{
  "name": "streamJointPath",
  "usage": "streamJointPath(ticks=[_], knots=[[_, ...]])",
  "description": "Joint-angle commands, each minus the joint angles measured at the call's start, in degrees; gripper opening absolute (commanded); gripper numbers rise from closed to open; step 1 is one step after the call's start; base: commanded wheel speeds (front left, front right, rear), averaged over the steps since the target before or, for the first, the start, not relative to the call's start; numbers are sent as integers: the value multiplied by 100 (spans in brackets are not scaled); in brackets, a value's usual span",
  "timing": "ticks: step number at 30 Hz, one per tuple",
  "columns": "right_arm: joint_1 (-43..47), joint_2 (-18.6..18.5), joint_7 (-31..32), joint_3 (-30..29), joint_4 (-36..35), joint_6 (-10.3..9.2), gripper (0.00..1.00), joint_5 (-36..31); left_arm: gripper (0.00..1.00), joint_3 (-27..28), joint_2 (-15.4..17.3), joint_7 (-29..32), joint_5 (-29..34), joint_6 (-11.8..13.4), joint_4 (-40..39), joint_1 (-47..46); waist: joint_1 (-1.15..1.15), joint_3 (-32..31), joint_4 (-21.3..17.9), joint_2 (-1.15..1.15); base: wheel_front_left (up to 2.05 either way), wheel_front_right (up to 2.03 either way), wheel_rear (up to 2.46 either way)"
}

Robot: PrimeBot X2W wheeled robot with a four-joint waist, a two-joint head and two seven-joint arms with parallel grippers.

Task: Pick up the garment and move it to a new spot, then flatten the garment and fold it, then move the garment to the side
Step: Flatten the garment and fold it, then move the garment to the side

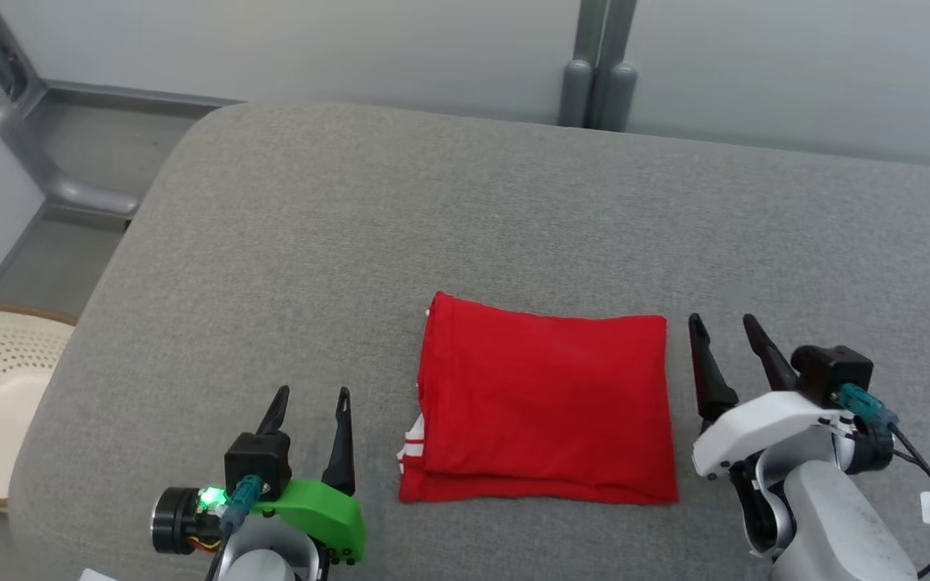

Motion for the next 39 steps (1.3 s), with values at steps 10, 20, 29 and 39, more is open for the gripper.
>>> streamJointPath(ticks=[10,20,29,39], knots=[[606,-12,-14,-505,-215,0,100,-359,100,407,17,-15,259,3,-179,254,0,-245,-999,0,0,0,0],[890,-13,-14,-477,-281,0,100,-245,100,670,18,-15,370,-34,-318,579,0,-382,-1236,0,0,0,0],[943,-13,-14,-439,-287,0,100,-219,100,729,18,-15,386,-80,-367,719,0,-389,-1296,0,0,0,0],[918,-11,-14,-231,-223,0,100,-114,100,595,18,-15,366,-116,-390,697,0,-341,-1134,0,0,0,0]])
